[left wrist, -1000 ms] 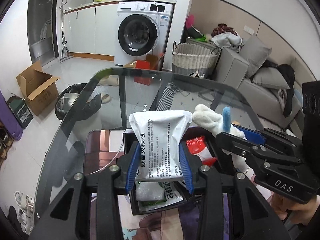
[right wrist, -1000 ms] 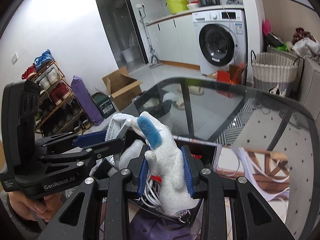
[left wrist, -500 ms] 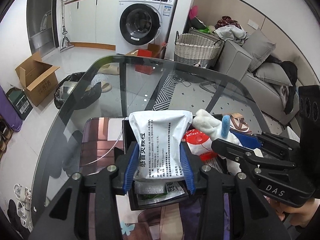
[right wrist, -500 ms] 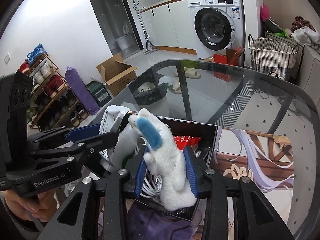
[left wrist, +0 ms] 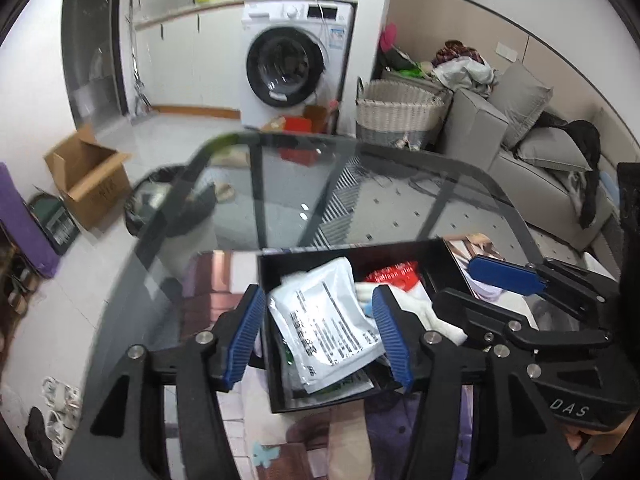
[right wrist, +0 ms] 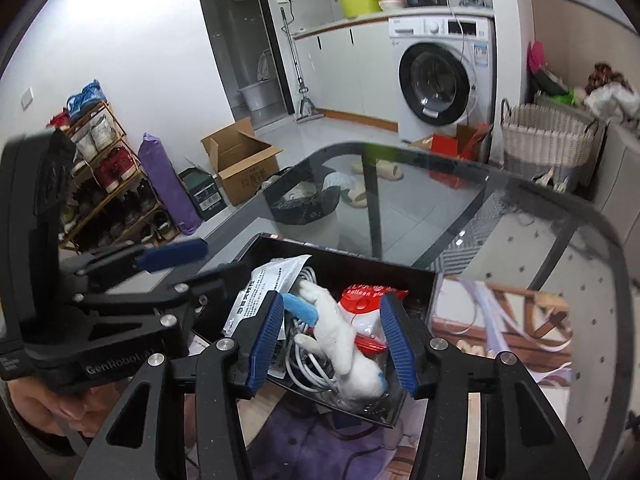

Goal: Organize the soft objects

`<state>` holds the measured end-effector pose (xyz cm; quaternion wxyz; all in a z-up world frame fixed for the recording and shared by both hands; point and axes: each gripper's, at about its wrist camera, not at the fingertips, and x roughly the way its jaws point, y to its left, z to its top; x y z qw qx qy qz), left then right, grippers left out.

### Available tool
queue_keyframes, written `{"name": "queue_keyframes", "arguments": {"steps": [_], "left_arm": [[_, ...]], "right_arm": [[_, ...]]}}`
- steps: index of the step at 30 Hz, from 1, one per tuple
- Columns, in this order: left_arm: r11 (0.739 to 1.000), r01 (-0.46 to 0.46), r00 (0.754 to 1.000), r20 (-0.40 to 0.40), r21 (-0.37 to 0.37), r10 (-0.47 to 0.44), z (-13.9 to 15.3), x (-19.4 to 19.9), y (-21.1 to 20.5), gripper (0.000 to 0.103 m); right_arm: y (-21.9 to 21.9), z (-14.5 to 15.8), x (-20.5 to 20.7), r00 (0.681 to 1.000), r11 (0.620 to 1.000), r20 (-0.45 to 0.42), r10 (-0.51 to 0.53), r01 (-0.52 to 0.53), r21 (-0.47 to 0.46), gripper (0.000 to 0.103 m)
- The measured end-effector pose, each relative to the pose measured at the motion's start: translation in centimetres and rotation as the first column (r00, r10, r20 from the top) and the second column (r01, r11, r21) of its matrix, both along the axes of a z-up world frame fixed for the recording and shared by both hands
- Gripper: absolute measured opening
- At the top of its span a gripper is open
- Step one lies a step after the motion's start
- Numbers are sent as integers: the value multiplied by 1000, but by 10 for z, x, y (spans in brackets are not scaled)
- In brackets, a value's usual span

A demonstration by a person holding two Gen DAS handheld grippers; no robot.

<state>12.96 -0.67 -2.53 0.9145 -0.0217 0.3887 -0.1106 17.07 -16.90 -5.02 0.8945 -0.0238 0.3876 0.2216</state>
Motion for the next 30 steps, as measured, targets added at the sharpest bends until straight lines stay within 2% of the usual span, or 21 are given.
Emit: {"name": "queue_keyframes", "arguments": {"steps": [4, 6, 8, 10, 13, 16, 17, 22, 27, 30], "left_arm": [[1000, -8, 998, 68, -16, 9, 14, -14, 4, 60], [999, -16, 994, 111, -30, 19, 22, -25, 6, 76], [998, -27, 987, 160, -49, 35, 29, -38, 9, 82], [998, -32, 975, 217, -52, 43, 37, -54, 12, 84], [999, -22, 963, 268, -39, 32, 43, -72, 13, 84], [999, -14, 948, 316, -35, 24, 47, -89, 16, 94], [999, -15, 943, 333, -31, 24, 47, -96, 17, 98], [999, -32, 913, 406, -13, 34, 45, -123, 19, 100], [998, -49, 891, 452, 35, 28, 44, -136, 14, 101], [997, -64, 890, 455, 31, 43, 43, -138, 12, 101]], "right_arm": [[-2, 18, -24, 997, 1000, 72, 6, -7, 3, 63], [-5, 30, -37, 993, 1000, 115, 11, -12, 3, 68], [-8, 42, -55, 984, 1000, 178, 14, -15, 2, 75], [-10, 52, -69, 977, 1000, 214, 17, -19, 10, 86], [-17, 60, -93, 970, 999, 242, 12, -21, 35, 88], [-25, 61, -112, 964, 999, 264, -22, 9, 49, 97], [-27, 59, -120, 962, 998, 271, -35, 20, 57, 98], [-29, 57, -138, 962, 998, 272, -32, 15, 63, 100], [-31, 59, -156, 940, 999, 339, -41, 30, 37, 101], [-33, 60, -156, 940, 998, 336, -53, 40, 46, 101]]}}
